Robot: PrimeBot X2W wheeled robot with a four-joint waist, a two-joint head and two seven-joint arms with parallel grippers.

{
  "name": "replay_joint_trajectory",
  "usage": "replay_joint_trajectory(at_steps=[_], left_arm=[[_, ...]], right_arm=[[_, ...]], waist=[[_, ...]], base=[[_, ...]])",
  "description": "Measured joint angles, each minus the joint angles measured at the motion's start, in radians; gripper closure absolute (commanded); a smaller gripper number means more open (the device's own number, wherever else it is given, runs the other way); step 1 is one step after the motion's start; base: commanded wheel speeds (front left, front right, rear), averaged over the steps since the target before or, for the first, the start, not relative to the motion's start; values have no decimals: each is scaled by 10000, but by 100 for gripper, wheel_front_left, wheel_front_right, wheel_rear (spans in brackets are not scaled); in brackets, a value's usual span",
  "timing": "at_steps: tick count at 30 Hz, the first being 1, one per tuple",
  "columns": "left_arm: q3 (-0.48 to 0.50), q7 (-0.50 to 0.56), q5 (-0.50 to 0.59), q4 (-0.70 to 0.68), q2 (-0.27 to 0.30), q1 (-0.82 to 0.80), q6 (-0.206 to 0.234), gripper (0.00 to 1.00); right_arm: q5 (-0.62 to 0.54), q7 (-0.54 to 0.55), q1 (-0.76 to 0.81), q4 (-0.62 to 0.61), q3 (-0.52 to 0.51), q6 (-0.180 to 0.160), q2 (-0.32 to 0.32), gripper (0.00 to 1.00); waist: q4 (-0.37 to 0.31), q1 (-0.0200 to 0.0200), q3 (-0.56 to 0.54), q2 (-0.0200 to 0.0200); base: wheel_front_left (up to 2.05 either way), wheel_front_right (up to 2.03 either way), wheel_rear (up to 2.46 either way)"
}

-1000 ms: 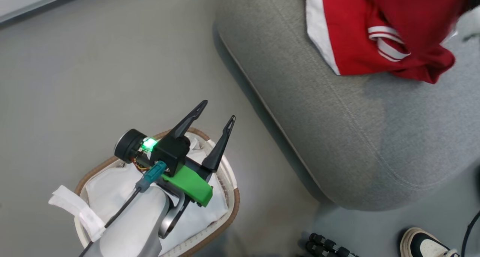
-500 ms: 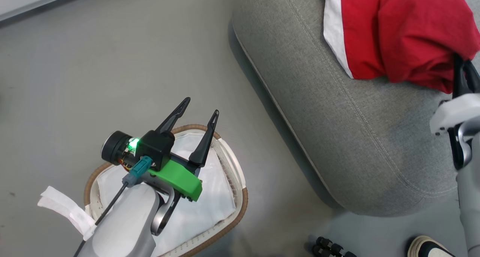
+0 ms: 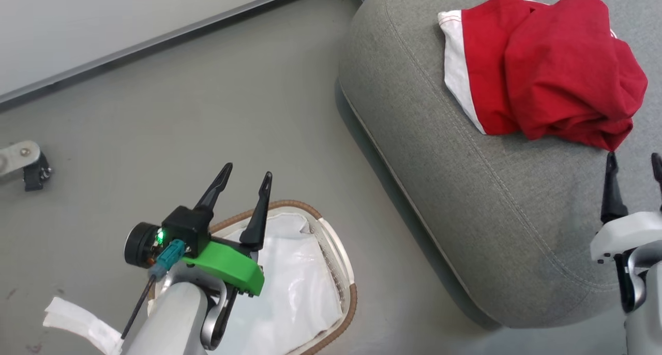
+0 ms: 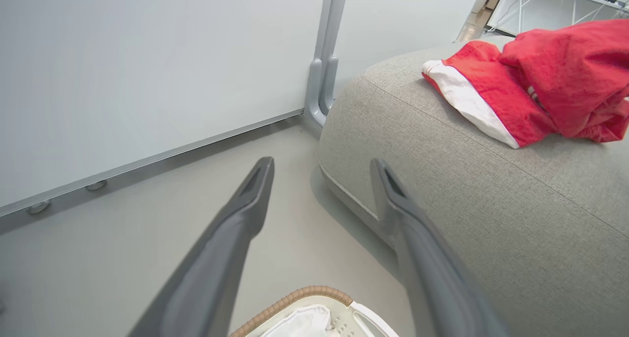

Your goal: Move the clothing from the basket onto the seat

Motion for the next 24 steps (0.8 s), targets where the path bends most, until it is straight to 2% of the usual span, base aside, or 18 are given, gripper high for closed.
replay_joint_trajectory(at_steps=[9, 15, 24], left_arm=[[1889, -2, 614, -228, -347, 979, 127, 0], [2941, 0, 920, -221, -533, 1301, 138, 0], [3979, 0, 1279, 169, -780, 1785, 132, 0]], right_arm=[[742, 2, 572, -1601, 1488, 0, 654, 0], [1051, 0, 534, -1674, 2364, 0, 876, 0], [1425, 2, 611, -1457, 2913, 0, 976, 0]], waist=[[757, 0, -791, 0], [1376, 0, -1160, 0], [2434, 0, -1662, 0]], base=[[0, 0, 0], [0, 0, 0], [0, 0, 0]])
